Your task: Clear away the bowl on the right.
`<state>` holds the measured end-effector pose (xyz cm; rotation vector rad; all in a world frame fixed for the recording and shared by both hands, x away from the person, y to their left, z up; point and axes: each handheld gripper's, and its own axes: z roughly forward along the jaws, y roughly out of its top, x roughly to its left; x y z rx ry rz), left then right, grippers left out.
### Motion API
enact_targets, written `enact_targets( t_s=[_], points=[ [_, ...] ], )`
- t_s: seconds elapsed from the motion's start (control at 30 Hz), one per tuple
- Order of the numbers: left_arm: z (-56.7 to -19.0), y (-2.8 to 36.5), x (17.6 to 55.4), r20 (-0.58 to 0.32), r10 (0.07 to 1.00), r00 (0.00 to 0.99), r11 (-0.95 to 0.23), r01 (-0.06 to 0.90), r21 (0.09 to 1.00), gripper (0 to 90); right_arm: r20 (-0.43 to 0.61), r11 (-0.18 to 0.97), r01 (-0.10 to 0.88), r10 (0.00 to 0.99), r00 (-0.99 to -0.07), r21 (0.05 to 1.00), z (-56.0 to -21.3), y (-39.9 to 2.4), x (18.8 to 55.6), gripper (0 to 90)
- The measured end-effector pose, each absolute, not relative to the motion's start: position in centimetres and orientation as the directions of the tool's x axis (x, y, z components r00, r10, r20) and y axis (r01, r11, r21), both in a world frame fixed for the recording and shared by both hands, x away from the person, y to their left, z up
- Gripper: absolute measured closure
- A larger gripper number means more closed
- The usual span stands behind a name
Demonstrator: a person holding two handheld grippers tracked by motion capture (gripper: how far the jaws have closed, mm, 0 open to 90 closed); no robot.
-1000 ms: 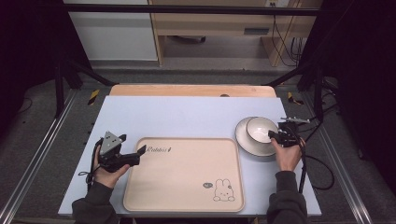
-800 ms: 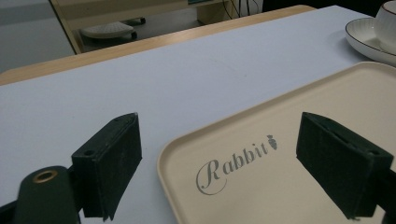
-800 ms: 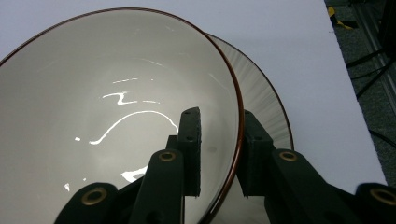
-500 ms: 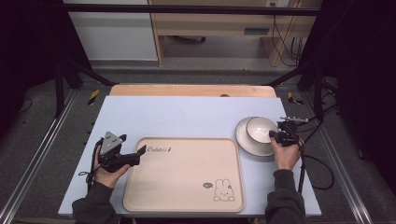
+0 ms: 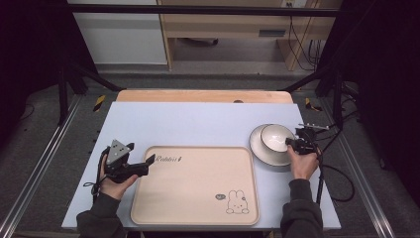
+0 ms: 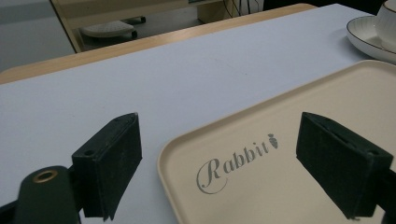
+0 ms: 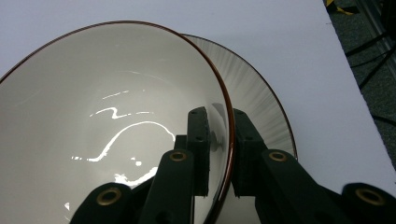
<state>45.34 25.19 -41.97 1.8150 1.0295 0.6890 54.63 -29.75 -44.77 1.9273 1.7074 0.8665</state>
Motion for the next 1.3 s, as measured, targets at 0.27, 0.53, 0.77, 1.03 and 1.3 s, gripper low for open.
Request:
enact_targets(
  t_s=[0.27,0.53,0.77,1.03,1.3],
  points=[
    [-42.0,25.1,45.3,0.031,0.868,0.496,-0.238,0.359,0.903,13.9,0.136,-0.129,0.707,0.990,0.047,0.696,-44.4,-29.4,54.4,82.0],
    [-41.9,25.2,45.2,0.034,0.867,0.498,-0.241,0.358,0.902,13.9,0.138,-0.124,0.686,0.990,0.035,0.717,-43.8,-29.0,54.0,81.8],
    [-41.9,25.2,45.2,0.034,0.867,0.498,-0.240,0.357,0.902,14.0,0.145,-0.122,0.679,0.989,0.024,0.724,-43.6,-28.9,53.8,81.5],
    [-41.9,25.2,45.2,0.031,0.867,0.498,-0.237,0.358,0.903,14.1,0.147,-0.119,0.681,0.989,0.017,0.722,-43.4,-28.8,53.7,81.4],
    [-41.8,25.2,45.2,0.030,0.867,0.497,-0.234,0.353,0.906,14.1,0.144,-0.109,0.685,0.990,0.007,0.720,-43.2,-28.7,53.6,81.2]
  ],
)
